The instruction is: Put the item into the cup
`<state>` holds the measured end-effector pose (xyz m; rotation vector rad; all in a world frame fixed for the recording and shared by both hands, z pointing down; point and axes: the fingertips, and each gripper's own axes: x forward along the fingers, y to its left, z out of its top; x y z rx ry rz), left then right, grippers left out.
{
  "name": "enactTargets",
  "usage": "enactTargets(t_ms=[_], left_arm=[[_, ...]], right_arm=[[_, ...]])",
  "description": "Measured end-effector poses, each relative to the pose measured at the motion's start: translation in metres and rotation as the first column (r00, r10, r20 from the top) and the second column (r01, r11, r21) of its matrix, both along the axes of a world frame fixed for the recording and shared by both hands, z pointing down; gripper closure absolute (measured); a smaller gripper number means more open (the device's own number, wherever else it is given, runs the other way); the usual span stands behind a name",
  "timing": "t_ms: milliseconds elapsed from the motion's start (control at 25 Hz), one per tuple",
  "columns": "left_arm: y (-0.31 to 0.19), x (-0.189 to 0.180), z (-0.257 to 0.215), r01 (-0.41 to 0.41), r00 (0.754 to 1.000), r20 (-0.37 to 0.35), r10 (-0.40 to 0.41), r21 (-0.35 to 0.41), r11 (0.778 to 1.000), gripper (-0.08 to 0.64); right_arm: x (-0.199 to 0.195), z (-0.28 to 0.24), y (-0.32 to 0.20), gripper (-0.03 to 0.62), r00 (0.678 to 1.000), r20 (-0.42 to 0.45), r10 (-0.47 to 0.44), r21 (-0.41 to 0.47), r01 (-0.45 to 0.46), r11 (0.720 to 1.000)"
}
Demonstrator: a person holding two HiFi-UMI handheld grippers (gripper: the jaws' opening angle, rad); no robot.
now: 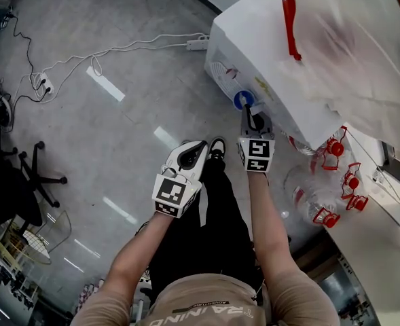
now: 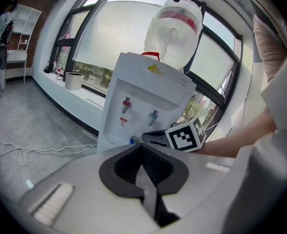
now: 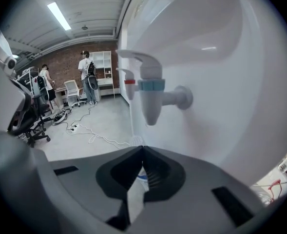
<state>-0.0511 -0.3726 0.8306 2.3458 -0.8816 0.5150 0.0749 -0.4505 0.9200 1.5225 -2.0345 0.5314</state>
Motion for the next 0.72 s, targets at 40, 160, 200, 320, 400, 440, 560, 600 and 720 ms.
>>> enactTargets(t_ms=[40,160,200,320,400,440,560,600,720], left_arm=[[0.0,0.0,0.0,-0.001,1.0,0.0,0.001,0.001,1.0,0.552],[0.0,-0.002,0.002,-0.002,1.0,0.0,0.002,-0.004,1.0,0.552],[0.0,-0.004,0.003,-0.001,1.0,0.002,0.001,-0.006,1.0,0.552],[0.001,-0.009,0.005,0.004,1.0,0.006,-0.004,-0.004,1.0,0.552],[0.001,-0.011,0.008,0.006,1.0,0.01,-0.006,-0.004,1.0,0.552],[0.002,-0.012,0.009,0.008,1.0,0.012,-0.007,-0.005,1.0,0.552],[0.004,-0.014,0.008,0.015,1.0,0.013,-0.015,-0.008,1.0,0.552],[0.005,-0.014,0.008,0.017,1.0,0.013,-0.017,-0.007,1.0,0.552],[0.006,-0.012,0.004,0.015,1.0,0.009,-0.015,0.0,1.0,0.552]], right_arm=[[0.0,0.002,-0.001,0.58,1.0,-0.001,0.003,-0.003,-0.003,1.0],[0.001,0.011,-0.005,0.58,1.0,-0.001,0.011,-0.011,-0.011,1.0],[0.001,0.013,-0.004,0.581,1.0,-0.006,0.014,-0.015,-0.014,1.0],[0.002,0.022,-0.002,0.58,0.999,-0.028,0.017,-0.025,-0.018,1.0],[0.003,0.023,-0.002,0.58,0.999,-0.04,0.015,-0.019,-0.016,1.0],[0.004,0.022,-0.002,0.58,0.999,-0.045,0.014,-0.011,-0.014,1.0],[0.004,0.015,-0.001,0.58,0.999,-0.051,0.012,0.01,-0.011,1.0],[0.005,0.013,0.0,0.58,0.999,-0.049,0.012,0.012,-0.012,1.0],[0.005,0.007,0.003,0.58,0.999,-0.037,0.017,0.023,-0.017,1.0]])
